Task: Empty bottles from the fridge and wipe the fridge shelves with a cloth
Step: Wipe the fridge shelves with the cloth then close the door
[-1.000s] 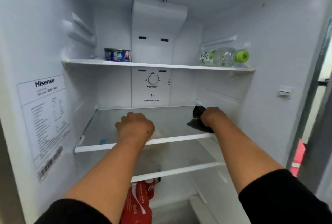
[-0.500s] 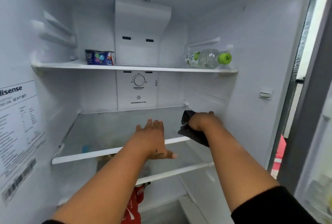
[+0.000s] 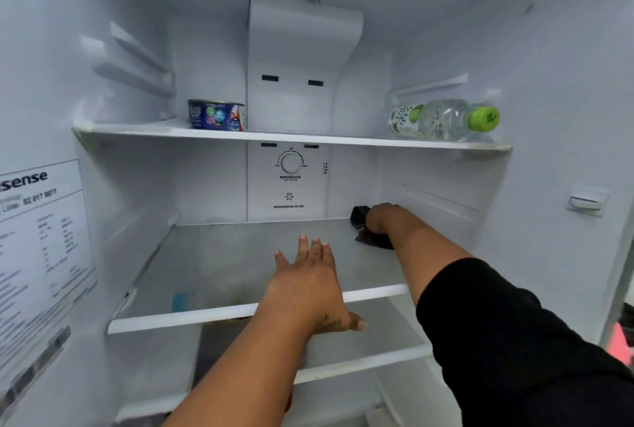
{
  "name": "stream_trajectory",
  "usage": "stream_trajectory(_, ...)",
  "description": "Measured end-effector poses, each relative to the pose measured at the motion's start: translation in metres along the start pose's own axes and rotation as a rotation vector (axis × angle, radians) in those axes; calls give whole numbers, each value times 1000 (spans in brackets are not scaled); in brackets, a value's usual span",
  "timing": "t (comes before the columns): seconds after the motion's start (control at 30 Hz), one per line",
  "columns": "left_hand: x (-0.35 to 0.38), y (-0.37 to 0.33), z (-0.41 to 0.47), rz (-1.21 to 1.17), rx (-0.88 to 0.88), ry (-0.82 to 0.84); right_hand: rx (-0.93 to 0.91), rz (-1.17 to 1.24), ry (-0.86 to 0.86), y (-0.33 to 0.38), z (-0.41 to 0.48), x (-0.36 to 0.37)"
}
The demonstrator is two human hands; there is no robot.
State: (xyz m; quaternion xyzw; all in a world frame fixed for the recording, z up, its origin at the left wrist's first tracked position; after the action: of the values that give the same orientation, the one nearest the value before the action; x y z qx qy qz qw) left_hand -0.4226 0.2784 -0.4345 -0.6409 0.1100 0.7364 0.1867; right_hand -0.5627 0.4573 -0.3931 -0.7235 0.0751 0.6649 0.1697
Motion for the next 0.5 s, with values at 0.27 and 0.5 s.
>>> stream_trajectory(0.27,-4,3,-2,-19,-24,-6,44,-31,-142,-22,-58,9)
stream_trajectory(0.5,-11,1,-9,-22,-12,-65,179,56,-194,-66,-134,18)
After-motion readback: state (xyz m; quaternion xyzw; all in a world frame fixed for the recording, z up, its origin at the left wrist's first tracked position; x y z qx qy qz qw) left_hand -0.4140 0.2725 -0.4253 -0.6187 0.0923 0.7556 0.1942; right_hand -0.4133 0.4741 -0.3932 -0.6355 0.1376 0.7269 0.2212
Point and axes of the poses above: each hand's wrist, its own z-axis towards the middle knuckle, its own x-axis out of the palm, y = z × x, the point moved 7 cm from there along z, towards the middle knuckle, and after that the axes turned 6 degrees about -z, right-handed, at the moved point
